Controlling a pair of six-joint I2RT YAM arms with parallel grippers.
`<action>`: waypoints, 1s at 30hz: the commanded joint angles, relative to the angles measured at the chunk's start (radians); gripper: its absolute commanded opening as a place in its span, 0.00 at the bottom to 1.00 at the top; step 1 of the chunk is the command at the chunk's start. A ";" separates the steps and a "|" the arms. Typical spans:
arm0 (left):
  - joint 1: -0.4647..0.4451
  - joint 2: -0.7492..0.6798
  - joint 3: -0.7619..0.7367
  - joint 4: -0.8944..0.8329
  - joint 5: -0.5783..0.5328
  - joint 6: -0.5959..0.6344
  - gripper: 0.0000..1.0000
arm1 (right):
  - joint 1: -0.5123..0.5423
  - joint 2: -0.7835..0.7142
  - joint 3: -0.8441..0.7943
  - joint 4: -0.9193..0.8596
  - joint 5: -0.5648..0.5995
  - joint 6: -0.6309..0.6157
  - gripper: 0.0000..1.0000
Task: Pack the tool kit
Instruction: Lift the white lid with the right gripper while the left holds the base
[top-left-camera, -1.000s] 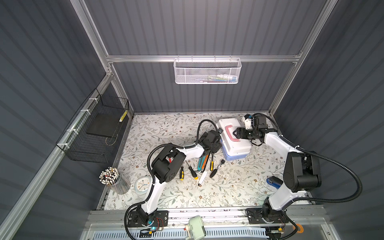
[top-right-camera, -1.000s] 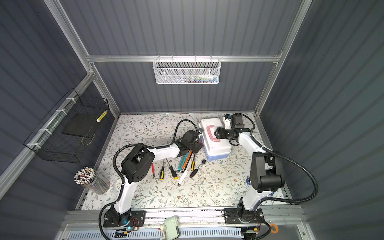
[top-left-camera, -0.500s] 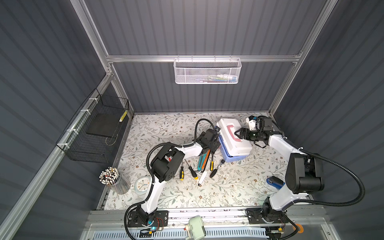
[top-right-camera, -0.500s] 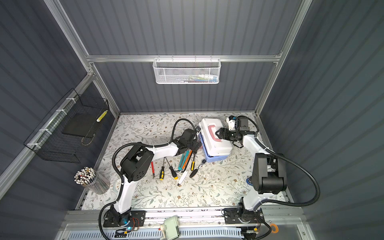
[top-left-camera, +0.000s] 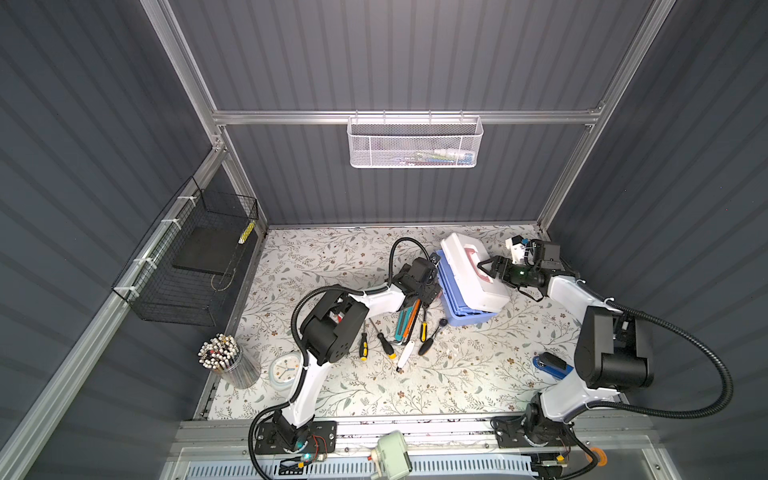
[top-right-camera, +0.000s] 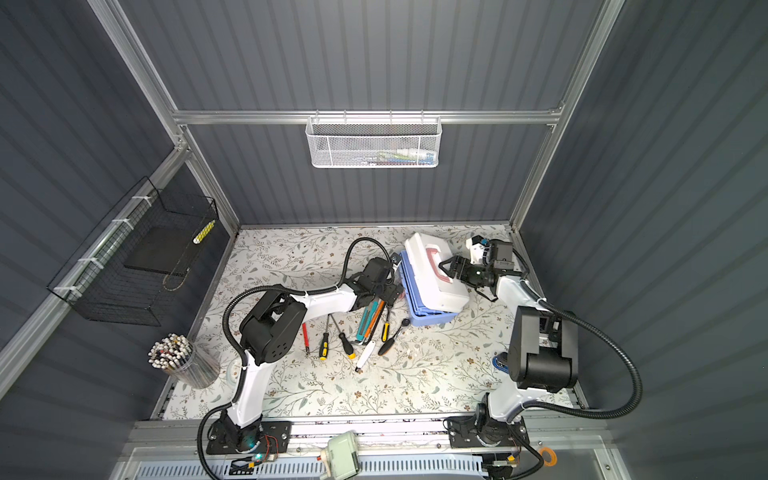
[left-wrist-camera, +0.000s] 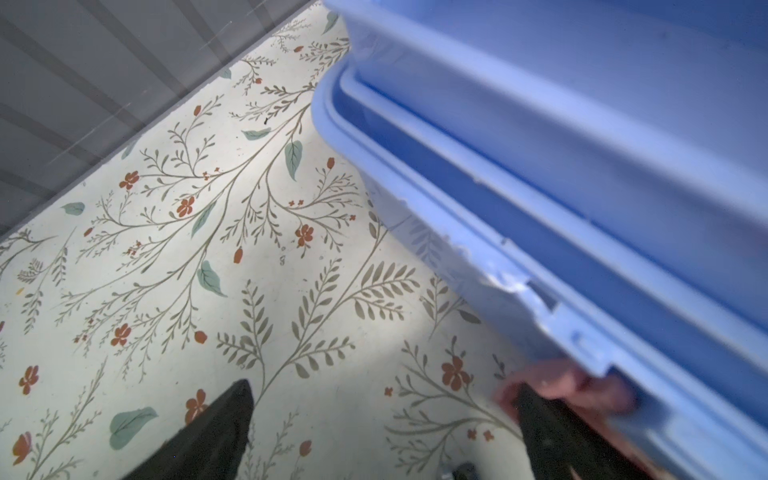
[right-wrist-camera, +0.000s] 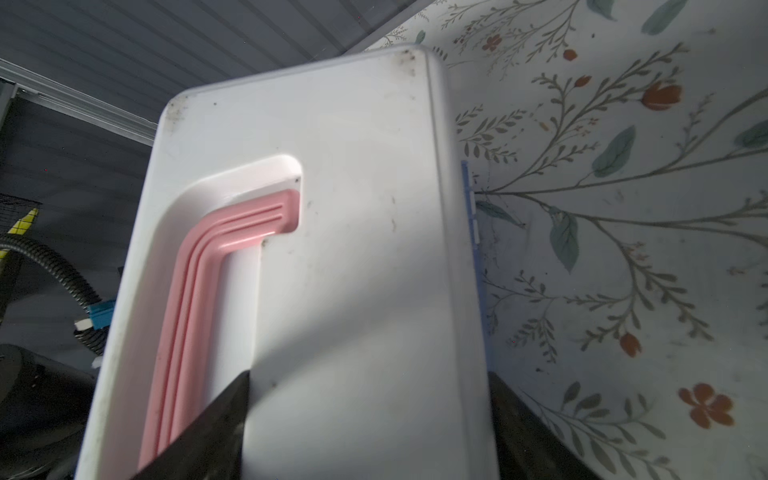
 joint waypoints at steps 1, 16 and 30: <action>0.007 -0.058 0.068 -0.106 0.000 -0.039 1.00 | -0.010 0.010 -0.050 -0.087 -0.072 0.033 0.47; 0.027 -0.178 0.101 -0.283 0.090 -0.126 1.00 | -0.028 -0.004 -0.039 -0.085 -0.072 0.044 0.47; 0.035 -0.253 0.133 -0.203 0.539 -0.378 0.99 | -0.028 -0.009 -0.016 -0.093 -0.063 0.049 0.47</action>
